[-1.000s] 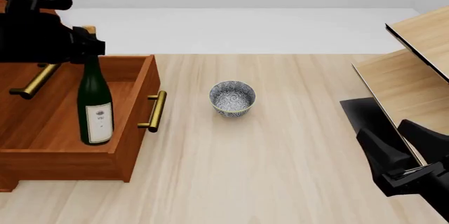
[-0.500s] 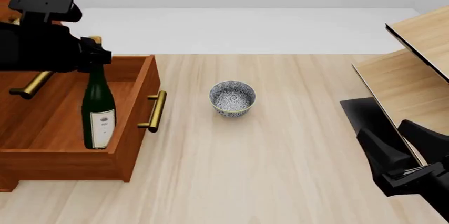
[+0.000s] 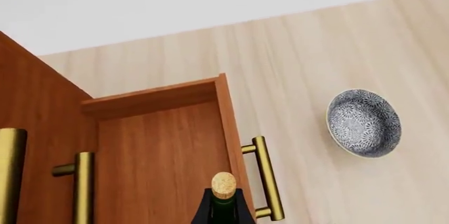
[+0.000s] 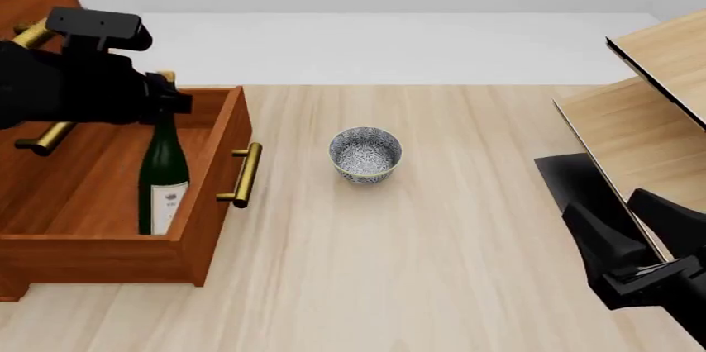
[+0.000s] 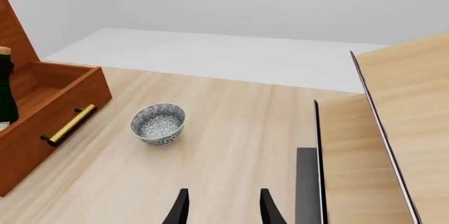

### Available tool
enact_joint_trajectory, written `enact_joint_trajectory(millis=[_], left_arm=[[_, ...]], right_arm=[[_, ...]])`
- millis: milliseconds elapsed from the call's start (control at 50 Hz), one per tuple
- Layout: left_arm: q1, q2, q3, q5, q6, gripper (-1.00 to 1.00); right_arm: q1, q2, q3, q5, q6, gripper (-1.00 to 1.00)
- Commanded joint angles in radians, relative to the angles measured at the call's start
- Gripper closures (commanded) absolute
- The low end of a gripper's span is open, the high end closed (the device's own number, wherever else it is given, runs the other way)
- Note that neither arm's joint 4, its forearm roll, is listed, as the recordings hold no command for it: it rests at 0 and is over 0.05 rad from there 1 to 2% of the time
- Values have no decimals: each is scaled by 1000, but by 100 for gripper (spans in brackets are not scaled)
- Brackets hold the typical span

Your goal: Put the wine bottle in the bottom drawer of the cabinet.

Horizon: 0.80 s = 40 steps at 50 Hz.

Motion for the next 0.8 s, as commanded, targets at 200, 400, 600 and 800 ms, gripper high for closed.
enact_joint_trajectory(millis=[200, 400, 600, 800], left_arm=[[-33, 84, -7, -20, -63, 100], [-14, 148, -24, -39, -85, 100], [21, 217, -35, -71, -95, 100], [66, 292, -67, -87, -83, 100]], right_arm=[[-4, -5, 0, 2, -1, -100], [-4, -6, 0, 5, -1, -100], [-3, 2, 0, -2, -2, -100], [-5, 18, 0, -16, -1, -100]])
